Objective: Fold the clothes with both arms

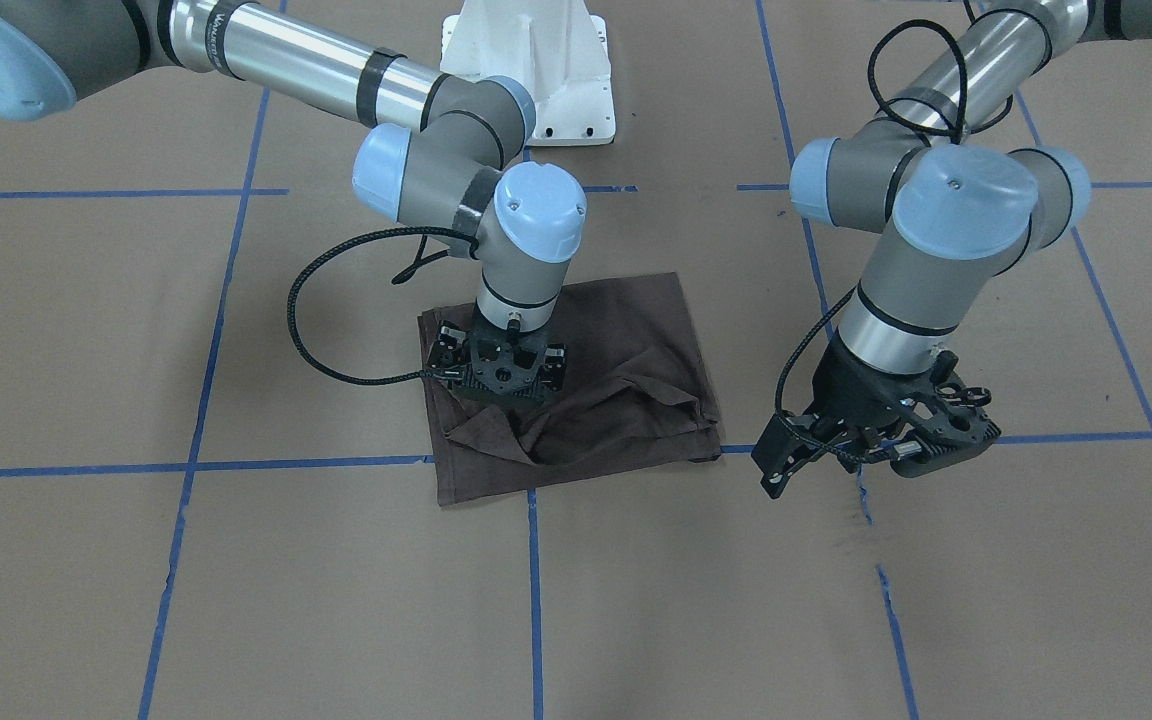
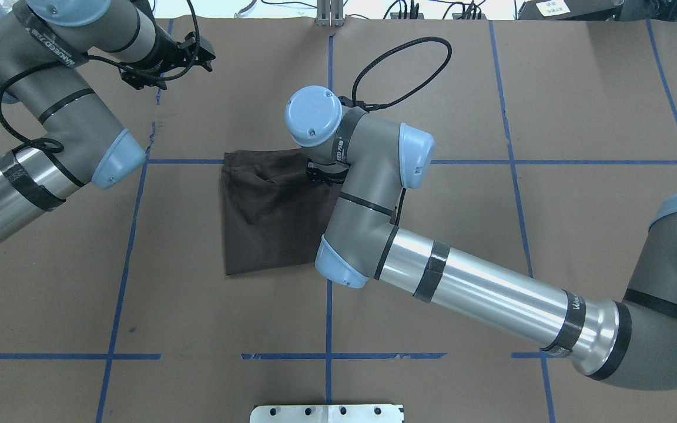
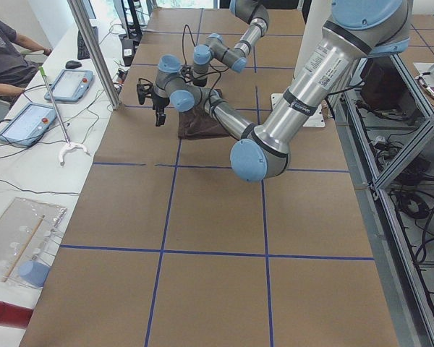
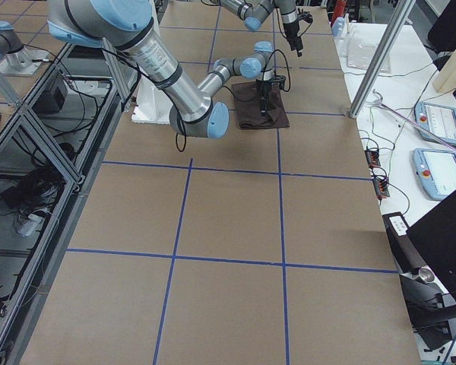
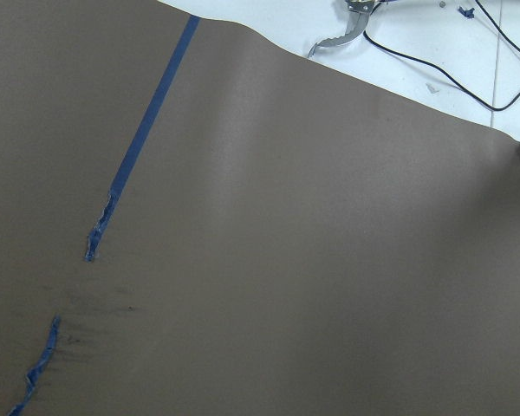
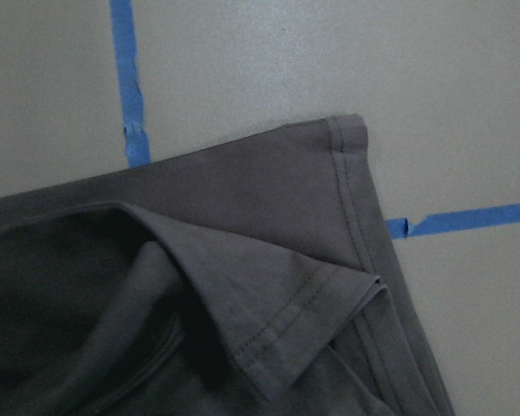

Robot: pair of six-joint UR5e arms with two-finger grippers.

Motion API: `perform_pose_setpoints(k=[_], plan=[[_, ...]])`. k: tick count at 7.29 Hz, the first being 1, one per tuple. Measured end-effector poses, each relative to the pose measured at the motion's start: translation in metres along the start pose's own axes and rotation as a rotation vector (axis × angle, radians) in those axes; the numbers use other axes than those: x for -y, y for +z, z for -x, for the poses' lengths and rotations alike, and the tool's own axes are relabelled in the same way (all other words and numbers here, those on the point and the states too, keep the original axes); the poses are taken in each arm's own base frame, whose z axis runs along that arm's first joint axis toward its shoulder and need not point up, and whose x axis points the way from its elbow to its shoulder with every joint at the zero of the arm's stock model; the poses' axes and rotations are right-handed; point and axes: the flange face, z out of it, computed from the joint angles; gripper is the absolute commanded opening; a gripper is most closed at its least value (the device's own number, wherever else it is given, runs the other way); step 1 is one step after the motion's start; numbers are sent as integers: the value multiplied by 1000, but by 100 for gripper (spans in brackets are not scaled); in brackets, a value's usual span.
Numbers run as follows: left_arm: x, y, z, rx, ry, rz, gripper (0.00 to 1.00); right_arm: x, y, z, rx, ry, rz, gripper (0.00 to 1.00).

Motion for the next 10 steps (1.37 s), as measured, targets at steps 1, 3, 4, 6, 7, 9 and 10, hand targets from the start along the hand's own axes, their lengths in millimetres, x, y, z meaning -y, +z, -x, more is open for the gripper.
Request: perform_pose_setpoints(k=[1,3,4,6,7,9,10], plan=[[0,0,0,-1,0,1,100,5,3,-2,-11,-28,-8,100],[-1,-5,-2,-9,0,-1,100,35,18,-19,-46,-64,-19,100],[-1,-9,-4,-17,-2,-4,100,59,33,-32,-58,-79,-28,100],[-1,-15,-6,-27,-2,-9,100,132,54,-82,-75,-117,-48,100],[0,-17,-6,-29,0,-11,100,171,47,-112,-66,-130,-49,100],[26,-29,13,-24,35,-25,100,225,5,-168,28,-128,-25,100],[60,-45,48,-10,101,-33,100,246,-18,-218,98,-123,-2,100]])
